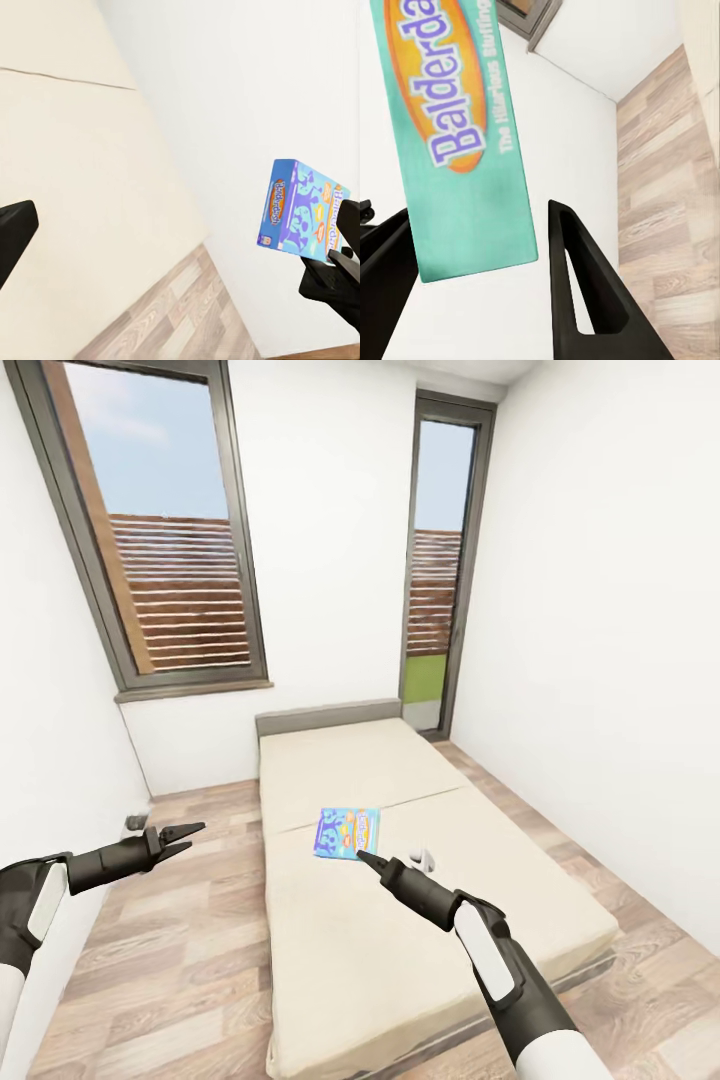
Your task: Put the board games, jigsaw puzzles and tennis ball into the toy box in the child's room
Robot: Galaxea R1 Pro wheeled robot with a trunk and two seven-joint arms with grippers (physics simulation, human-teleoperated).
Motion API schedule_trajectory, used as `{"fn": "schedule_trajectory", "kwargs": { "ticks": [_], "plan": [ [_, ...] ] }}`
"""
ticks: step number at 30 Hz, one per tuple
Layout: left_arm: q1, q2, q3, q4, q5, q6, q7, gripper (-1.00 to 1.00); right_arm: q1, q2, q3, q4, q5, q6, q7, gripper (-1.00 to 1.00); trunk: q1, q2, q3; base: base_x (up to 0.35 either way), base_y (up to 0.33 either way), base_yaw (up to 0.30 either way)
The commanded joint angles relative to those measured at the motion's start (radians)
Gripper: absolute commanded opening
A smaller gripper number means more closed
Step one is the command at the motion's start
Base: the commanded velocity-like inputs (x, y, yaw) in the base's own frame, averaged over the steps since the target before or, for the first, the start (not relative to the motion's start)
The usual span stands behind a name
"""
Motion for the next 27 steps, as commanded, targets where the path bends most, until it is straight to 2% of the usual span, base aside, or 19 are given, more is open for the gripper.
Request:
{"fn": "schedule_trajectory", "kwargs": {
  "ticks": [1,8,27],
  "plan": [
    [-0.001,0.0,0.001,0.0,0.002,0.006,-0.002,1.0,-0.001,0.0,-0.001,0.0,-0.009,0.007,-0.001,-1.0,-0.003,0.005,0.002,0.0,0.0,-0.257],
    [-0.001,0.0,0.001,0.0,0.002,0.006,-0.002,1.0,-0.001,0.0,-0.001,0.0,-0.009,0.007,0.0,-1.0,-0.03,0.054,0.029,0.0,0.0,-0.257],
    [-0.001,0.0,0.001,0.0,0.003,0.006,-0.002,1.0,-0.001,-0.001,-0.002,0.0,-0.01,0.009,0.001,-1.0,-0.03,0.054,0.044,0.0,0.0,-0.257]
  ]
}}
